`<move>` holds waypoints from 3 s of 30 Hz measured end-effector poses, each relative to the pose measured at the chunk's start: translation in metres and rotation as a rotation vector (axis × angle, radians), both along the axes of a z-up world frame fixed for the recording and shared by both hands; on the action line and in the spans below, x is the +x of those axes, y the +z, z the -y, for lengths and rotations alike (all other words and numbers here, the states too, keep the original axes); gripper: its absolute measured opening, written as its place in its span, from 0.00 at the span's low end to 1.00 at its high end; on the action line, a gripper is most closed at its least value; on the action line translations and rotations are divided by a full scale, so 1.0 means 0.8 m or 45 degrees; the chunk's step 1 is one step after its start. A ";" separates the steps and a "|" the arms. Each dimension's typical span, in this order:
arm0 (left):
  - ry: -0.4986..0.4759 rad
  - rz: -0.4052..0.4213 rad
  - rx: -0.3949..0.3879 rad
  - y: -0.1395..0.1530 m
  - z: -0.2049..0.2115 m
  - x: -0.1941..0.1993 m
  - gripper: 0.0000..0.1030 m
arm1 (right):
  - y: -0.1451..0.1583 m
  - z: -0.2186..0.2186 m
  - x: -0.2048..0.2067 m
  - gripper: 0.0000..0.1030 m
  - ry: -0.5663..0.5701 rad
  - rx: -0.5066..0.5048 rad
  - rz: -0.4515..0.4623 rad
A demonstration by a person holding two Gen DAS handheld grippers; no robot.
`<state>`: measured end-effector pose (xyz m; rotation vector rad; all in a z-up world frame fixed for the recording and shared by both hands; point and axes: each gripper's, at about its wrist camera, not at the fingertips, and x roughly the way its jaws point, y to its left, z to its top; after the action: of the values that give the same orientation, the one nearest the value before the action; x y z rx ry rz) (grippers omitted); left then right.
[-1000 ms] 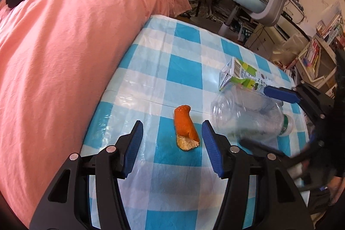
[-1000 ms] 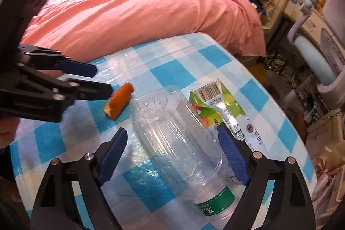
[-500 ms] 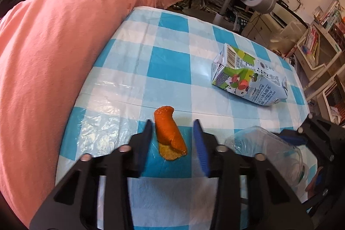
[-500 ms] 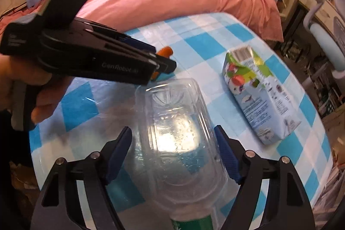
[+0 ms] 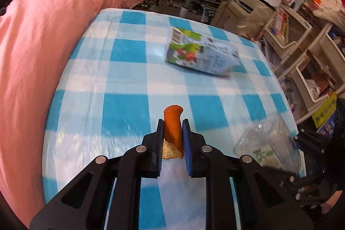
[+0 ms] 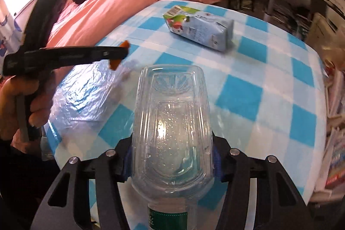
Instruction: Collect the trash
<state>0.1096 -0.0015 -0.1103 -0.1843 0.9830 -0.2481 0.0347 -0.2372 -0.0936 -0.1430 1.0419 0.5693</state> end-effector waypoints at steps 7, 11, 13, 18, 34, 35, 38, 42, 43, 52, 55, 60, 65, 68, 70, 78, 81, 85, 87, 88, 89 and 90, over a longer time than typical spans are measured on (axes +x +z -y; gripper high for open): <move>-0.041 0.041 0.102 0.012 0.013 -0.058 0.15 | 0.004 -0.012 -0.035 0.54 -0.006 -0.015 0.024; -0.031 0.073 0.126 0.023 0.010 -0.089 0.15 | 0.010 -0.017 -0.053 0.54 0.001 -0.015 0.049; -0.022 0.093 0.133 0.029 0.008 -0.103 0.15 | 0.011 -0.018 -0.060 0.54 -0.003 -0.013 0.055; -0.016 0.119 0.142 0.038 0.005 -0.126 0.15 | 0.004 -0.030 -0.067 0.54 0.007 -0.063 0.065; -0.083 0.277 0.200 0.088 0.031 -0.141 0.15 | 0.007 -0.033 -0.060 0.54 -0.006 0.001 0.084; -0.084 0.282 0.202 0.090 0.032 -0.141 0.15 | 0.008 -0.032 -0.059 0.54 -0.008 0.014 0.086; -0.081 0.288 0.205 0.093 0.034 -0.141 0.15 | 0.014 -0.026 -0.055 0.54 -0.026 0.084 0.085; -0.062 0.293 0.194 0.097 0.030 -0.140 0.15 | 0.024 -0.012 -0.049 0.54 -0.059 0.279 0.036; -0.054 0.296 0.177 0.100 0.026 -0.140 0.15 | 0.026 -0.009 -0.049 0.54 -0.062 0.328 0.026; 0.028 0.331 0.098 0.118 -0.007 -0.152 0.15 | 0.034 -0.011 -0.061 0.54 -0.020 0.743 -0.062; 0.083 0.344 0.069 0.125 -0.030 -0.161 0.15 | 0.026 -0.026 -0.071 0.54 0.031 0.761 -0.108; 0.183 0.313 0.035 0.115 -0.065 -0.197 0.15 | 0.009 -0.047 -0.102 0.54 0.102 0.769 -0.181; 0.177 0.260 0.059 0.094 -0.066 -0.238 0.15 | -0.009 -0.067 -0.134 0.54 0.158 0.760 -0.256; 0.176 0.244 0.058 0.087 -0.064 -0.262 0.15 | -0.015 -0.078 -0.150 0.54 0.199 0.734 -0.277; 0.181 0.228 0.063 0.081 -0.065 -0.279 0.15 | -0.018 -0.087 -0.160 0.54 0.235 0.681 -0.280; 0.147 0.171 0.084 0.061 -0.055 -0.323 0.15 | -0.041 -0.115 -0.191 0.54 0.341 0.452 -0.301; 0.109 0.145 0.095 0.053 -0.045 -0.335 0.15 | -0.051 -0.122 -0.195 0.57 0.360 0.404 -0.333; 0.077 0.106 0.110 0.042 -0.034 -0.349 0.15 | -0.049 -0.118 -0.193 0.69 0.304 0.325 -0.290; 0.058 0.071 0.120 0.034 -0.029 -0.355 0.16 | -0.043 -0.107 -0.188 0.69 0.249 0.294 -0.264; 0.052 0.060 0.126 0.033 -0.027 -0.355 0.16 | -0.038 -0.100 -0.187 0.69 0.223 0.274 -0.244; 0.033 0.036 0.130 0.029 -0.024 -0.356 0.16 | -0.031 -0.093 -0.185 0.69 0.198 0.258 -0.218; 0.014 0.014 0.132 0.025 -0.021 -0.356 0.16 | -0.026 -0.086 -0.185 0.69 0.177 0.246 -0.197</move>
<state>-0.1756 0.0150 -0.0903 -0.0935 0.9808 -0.1872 -0.1131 -0.1683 -0.1143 -0.0011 1.1260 0.8141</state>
